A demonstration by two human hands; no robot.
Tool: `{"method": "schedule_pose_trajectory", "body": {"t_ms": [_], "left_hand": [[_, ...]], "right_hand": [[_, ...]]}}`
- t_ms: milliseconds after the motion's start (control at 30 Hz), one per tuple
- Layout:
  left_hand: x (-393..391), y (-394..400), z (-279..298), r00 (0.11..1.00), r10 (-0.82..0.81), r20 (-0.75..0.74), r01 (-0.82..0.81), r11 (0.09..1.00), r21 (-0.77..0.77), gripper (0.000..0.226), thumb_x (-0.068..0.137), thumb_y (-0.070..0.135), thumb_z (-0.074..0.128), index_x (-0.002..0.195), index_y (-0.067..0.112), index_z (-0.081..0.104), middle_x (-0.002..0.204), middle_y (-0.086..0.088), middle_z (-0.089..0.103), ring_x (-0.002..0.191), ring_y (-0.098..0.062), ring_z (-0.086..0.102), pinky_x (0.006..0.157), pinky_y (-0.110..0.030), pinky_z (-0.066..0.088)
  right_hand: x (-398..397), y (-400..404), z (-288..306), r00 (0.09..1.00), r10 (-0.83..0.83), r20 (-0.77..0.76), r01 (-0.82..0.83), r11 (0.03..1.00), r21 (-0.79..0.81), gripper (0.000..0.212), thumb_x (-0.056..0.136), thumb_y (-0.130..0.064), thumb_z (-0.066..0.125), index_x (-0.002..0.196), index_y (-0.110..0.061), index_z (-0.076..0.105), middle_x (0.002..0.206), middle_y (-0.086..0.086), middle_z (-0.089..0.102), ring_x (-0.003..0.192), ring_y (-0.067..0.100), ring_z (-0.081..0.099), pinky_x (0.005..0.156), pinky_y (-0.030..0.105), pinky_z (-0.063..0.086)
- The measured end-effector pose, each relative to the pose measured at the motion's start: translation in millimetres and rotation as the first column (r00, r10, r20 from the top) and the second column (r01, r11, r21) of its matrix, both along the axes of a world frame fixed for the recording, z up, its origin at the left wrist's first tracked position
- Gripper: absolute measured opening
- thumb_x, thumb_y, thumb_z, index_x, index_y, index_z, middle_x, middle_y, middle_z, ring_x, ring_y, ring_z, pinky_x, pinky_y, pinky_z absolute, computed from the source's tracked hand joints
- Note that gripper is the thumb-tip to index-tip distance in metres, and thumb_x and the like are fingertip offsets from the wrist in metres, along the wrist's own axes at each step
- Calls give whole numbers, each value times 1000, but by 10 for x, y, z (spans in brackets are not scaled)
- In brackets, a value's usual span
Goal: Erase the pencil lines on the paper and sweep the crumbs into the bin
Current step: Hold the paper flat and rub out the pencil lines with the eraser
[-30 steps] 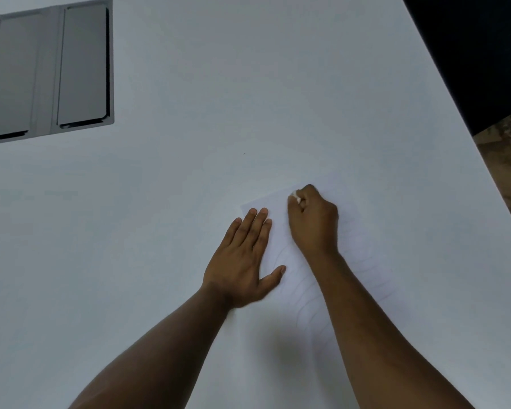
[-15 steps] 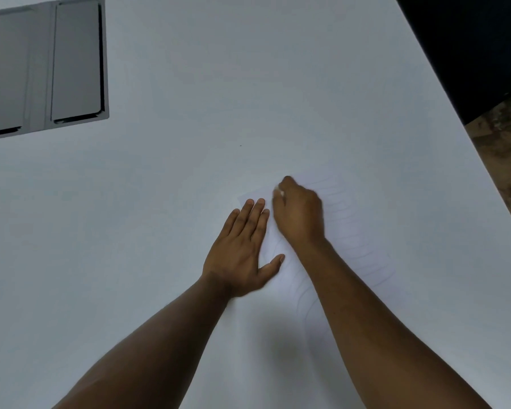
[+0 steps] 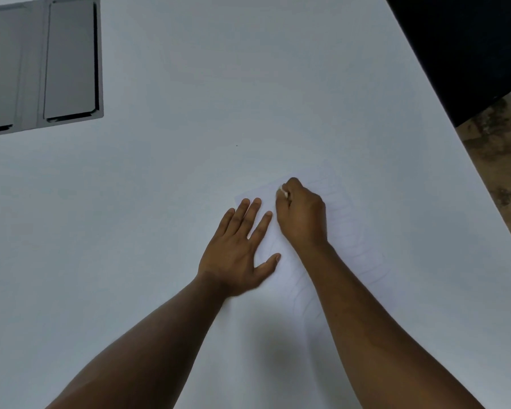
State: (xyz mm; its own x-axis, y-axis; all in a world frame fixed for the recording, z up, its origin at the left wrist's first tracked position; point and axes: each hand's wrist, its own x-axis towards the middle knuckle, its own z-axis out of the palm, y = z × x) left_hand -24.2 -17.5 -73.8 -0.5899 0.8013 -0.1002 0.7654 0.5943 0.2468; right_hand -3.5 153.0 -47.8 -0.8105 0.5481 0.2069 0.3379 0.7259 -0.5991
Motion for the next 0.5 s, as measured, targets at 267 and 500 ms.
{"method": "schedule_pose_trajectory", "body": {"t_ms": [267, 500], "left_hand": [[13, -13, 5, 1000, 6, -19, -5, 999, 34, 81, 102, 66, 32, 166, 19, 16, 174, -6, 1, 160, -22, -7, 130, -43, 3], [8, -14, 0, 1000, 0, -24, 1, 1000, 30, 82, 101, 67, 32, 166, 18, 16, 174, -6, 1, 160, -23, -7, 130, -45, 6]], "right_hand": [[130, 851, 10, 973, -221, 70, 219, 975, 36, 12, 92, -14, 56, 83, -6, 56, 64, 7, 58, 62, 33, 59, 55, 31, 41], [132, 394, 6, 1000, 0, 12, 0, 1000, -24, 15, 95, -17, 58, 82, -9, 56, 63, 0, 56, 56, 20, 54, 55, 27, 42]]}}
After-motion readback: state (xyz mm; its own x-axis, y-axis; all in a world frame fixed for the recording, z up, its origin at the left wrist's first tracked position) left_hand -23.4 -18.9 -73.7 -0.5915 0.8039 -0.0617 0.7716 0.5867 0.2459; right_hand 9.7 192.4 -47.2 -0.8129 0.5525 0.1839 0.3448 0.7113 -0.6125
